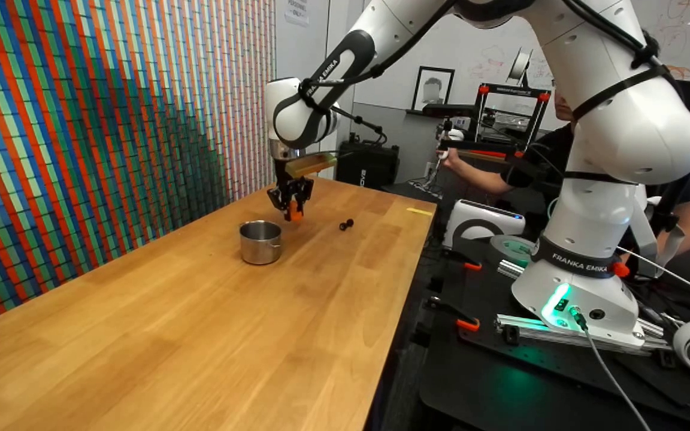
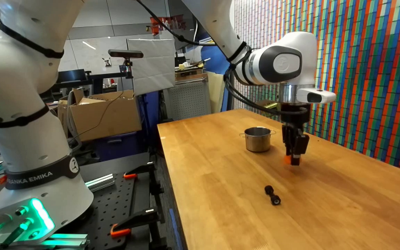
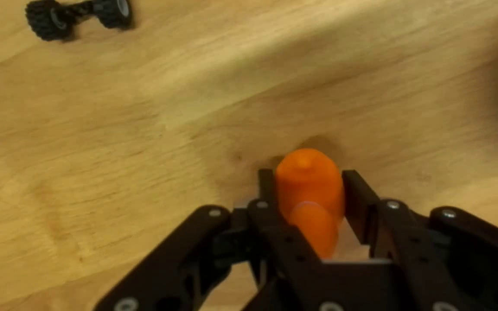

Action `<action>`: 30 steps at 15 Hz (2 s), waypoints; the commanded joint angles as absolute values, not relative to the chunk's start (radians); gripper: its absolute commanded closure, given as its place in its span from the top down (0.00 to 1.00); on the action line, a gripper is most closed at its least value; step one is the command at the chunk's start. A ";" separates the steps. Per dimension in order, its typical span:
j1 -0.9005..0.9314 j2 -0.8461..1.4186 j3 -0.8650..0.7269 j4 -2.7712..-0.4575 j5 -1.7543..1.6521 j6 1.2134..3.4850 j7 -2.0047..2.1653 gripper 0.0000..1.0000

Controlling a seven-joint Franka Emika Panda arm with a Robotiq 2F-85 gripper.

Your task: Put the rubber duck in the pot

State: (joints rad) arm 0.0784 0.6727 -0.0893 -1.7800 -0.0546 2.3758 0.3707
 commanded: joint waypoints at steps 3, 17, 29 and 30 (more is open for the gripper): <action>0.061 0.512 -0.025 -1.752 0.046 2.237 0.309 0.17; 0.108 0.426 0.061 -1.883 0.154 2.170 0.303 0.81; 0.056 0.335 0.039 -1.663 0.102 2.019 0.117 1.00; 0.048 0.320 0.044 -1.644 0.109 1.989 0.076 1.00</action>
